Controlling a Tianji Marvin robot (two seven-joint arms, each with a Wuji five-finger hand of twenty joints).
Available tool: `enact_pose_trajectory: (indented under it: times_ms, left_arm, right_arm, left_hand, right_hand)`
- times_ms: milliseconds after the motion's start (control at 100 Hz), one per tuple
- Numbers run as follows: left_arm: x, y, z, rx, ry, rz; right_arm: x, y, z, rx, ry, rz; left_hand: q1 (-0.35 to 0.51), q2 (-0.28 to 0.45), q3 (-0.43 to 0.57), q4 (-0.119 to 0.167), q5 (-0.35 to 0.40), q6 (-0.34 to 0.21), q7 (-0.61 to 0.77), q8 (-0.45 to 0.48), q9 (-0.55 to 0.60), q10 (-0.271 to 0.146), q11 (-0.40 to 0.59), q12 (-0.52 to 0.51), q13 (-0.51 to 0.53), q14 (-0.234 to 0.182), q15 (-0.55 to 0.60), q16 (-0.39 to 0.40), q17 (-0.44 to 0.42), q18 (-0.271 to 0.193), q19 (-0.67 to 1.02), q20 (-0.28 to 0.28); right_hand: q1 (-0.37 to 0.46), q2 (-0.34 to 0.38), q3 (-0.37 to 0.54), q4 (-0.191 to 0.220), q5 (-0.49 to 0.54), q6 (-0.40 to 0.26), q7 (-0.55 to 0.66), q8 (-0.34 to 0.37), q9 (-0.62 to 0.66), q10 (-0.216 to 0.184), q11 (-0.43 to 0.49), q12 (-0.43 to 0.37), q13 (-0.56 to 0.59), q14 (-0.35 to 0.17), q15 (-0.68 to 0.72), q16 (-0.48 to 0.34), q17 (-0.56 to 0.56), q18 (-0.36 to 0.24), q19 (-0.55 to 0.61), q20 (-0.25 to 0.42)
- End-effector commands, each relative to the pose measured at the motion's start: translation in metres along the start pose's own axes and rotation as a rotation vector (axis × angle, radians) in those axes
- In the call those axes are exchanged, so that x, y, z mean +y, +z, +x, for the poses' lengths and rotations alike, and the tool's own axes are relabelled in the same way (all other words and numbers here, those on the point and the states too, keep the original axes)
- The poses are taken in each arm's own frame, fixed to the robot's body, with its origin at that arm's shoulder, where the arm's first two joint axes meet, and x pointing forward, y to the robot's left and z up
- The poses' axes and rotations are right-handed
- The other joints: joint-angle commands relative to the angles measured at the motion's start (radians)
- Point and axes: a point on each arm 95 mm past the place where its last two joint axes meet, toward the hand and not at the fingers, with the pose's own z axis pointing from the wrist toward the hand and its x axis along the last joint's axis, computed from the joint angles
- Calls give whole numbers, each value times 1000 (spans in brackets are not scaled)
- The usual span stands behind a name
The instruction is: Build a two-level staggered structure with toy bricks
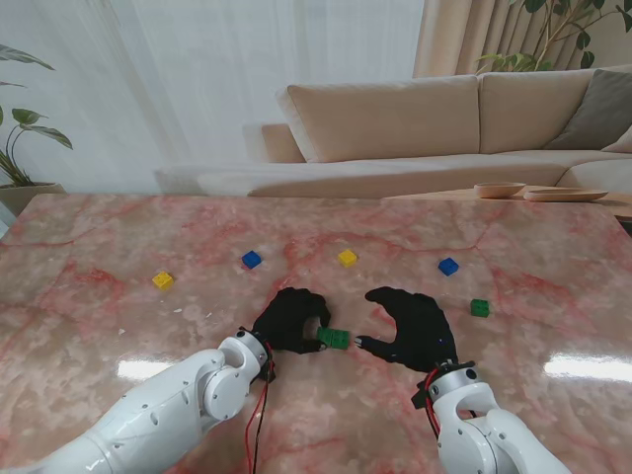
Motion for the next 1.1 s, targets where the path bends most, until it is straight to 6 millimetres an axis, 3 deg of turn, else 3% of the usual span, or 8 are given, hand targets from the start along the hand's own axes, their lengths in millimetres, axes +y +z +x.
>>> enact_pose_trajectory:
  times_ms: [0, 270, 460, 520, 580, 700, 960, 1090]
  left_arm:
    - [25, -13, -10, -33, -1, -60]
    - [26, -14, -11, -26, -3, -69]
    - [25, -16, -12, -21, -14, -69]
    - [24, -17, -13, -22, -19, -69]
    - [22, -18, -13, -23, -29, -67]
    - [16, -22, -13, -28, -38, -47]
    - [-8, -33, -5, -50, -80, 46]
    - [-22, -42, -1, -68, -114, 94]
  right_arm:
    - [-4, -3, 0, -6, 5, 23]
    - [-4, -3, -1, -9, 6, 24]
    - [-4, -3, -1, -9, 6, 23]
    - [-4, -3, -1, -8, 6, 23]
    - [-4, -3, 0, -8, 5, 22]
    - [-3, -2, 0, -8, 4, 20]
    - [-2, -1, 1, -8, 0, 17]
    - [-1, 0, 1, -7, -1, 19]
  left_hand:
    - [-38, 9, 12, 23, -31, -10, 26, 21, -29, -13, -7, 4, 4, 12, -9, 12, -11, -11, -26, 16]
    - [-66, -24, -10, 15, -42, -9, 21, 28, -32, -15, -11, 2, 3, 13, -14, 9, -15, -10, -34, 14]
    - [-111, -52, -41, 3, -109, 51, -48, 1, -51, -14, -21, -1, -7, 11, -25, 5, -18, -13, -54, 16]
    - [-131, -64, -52, -1, -125, 81, -111, -45, -55, -16, -27, -4, -8, 10, -32, 1, -19, -12, -67, 24]
    - [-145, -72, -65, -5, -120, 136, -275, -200, -63, -18, -40, -17, -11, 9, -48, -11, -19, -10, -89, 30]
    - [-156, -64, -92, -5, -102, 177, -415, -384, -74, -18, -55, -33, -16, 9, -60, -19, -22, -13, -113, 41]
    - [-169, -24, -161, 3, -84, 191, -556, -501, -97, -14, -95, -75, -13, 4, -87, -36, -18, -34, -163, 27]
    - [-164, 21, -231, 16, -79, 190, -609, -533, -97, -17, -117, -125, -1, -28, -166, -124, 0, -58, -165, -14]
  right_hand:
    - [-37, 15, 16, 26, -17, 2, -5, -14, 3, 10, 0, -15, -35, 8, -6, -22, -15, 2, -7, -12]
    - [-37, 15, 18, 25, -16, 1, -5, -15, 3, 11, 0, -15, -36, 8, -6, -23, -15, 1, -7, -13]
    - [-36, 14, 18, 24, -16, 4, -6, -15, 2, 10, 0, -15, -37, 8, -6, -23, -15, 2, -8, -13]
    - [-36, 13, 18, 24, -18, 3, -6, -15, 2, 12, 0, -15, -37, 8, -6, -23, -15, 2, -7, -12]
    - [-36, 12, 17, 24, -18, 4, -6, -15, 2, 11, 0, -15, -38, 8, -6, -23, -16, 1, -8, -13]
    - [-36, 12, 16, 24, -20, 5, -7, -15, 1, 13, 1, -14, -39, 9, -6, -23, -16, 0, -8, -13]
    - [-38, 11, 14, 25, -20, 6, -7, -15, 0, 12, 4, -14, -40, 10, -5, -23, -16, 0, -9, -13]
    - [-38, 11, 13, 25, -20, 5, -6, -15, 1, 11, 5, -14, -39, 8, -5, -23, -16, 1, -9, -13]
